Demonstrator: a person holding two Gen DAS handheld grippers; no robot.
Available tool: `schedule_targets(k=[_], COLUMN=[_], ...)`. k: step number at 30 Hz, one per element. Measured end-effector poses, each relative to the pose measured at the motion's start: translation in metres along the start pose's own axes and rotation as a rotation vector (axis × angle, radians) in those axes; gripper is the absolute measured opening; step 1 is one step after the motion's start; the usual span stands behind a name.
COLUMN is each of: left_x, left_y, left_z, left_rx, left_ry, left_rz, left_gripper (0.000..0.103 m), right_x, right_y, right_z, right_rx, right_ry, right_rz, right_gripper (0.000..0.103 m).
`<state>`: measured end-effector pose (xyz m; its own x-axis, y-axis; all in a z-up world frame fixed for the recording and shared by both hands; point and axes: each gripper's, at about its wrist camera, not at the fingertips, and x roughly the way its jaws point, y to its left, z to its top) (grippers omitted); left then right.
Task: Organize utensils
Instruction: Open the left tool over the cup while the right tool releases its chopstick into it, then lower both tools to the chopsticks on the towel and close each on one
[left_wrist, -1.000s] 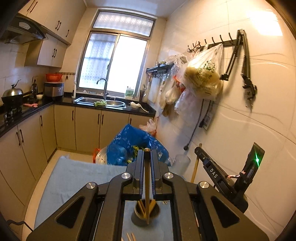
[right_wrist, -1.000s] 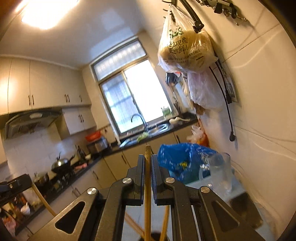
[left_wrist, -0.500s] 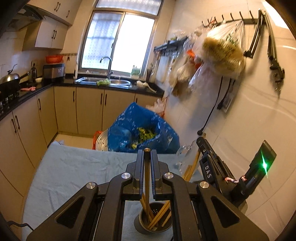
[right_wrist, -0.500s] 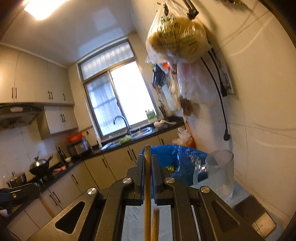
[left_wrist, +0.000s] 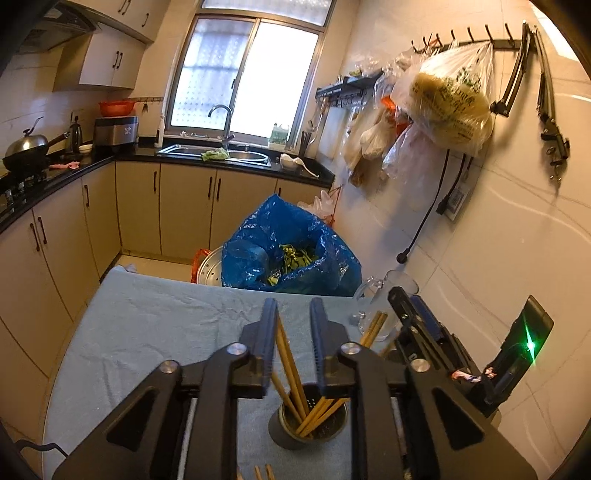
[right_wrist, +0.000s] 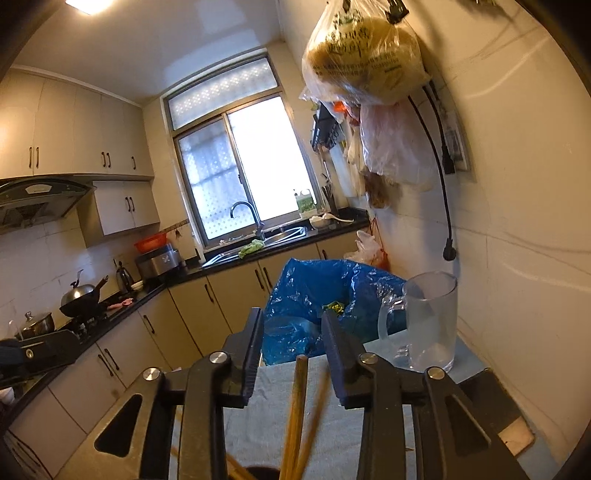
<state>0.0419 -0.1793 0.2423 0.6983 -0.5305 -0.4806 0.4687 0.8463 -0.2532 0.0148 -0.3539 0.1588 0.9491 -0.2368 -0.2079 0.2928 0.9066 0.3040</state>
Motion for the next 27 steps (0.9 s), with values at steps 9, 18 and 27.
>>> schedule_targets(k=[9,18,27], left_x=[-0.07,-0.032,0.019], left_y=[0.025,0.078,0.089], left_z=[-0.036,-0.16,-0.216], left_rx=[-0.025,-0.059,-0.075], left_ry=[-0.033,0.242,0.385], left_rz=[0.046,0.16,0.161], left_gripper=[0.044,0.046,0.036], right_x=[-0.071,-0.067,-0.035], right_y=[0.0,0.015,0.037], right_z=[-0.014,-0.146,-0.203], right_rx=[-0.073,-0.189,-0.302], right_ry=[0.087,0.6,0.732], right_rz=[0.052,0.253,0.23], right_gripper=[0.06,0.038,0.027])
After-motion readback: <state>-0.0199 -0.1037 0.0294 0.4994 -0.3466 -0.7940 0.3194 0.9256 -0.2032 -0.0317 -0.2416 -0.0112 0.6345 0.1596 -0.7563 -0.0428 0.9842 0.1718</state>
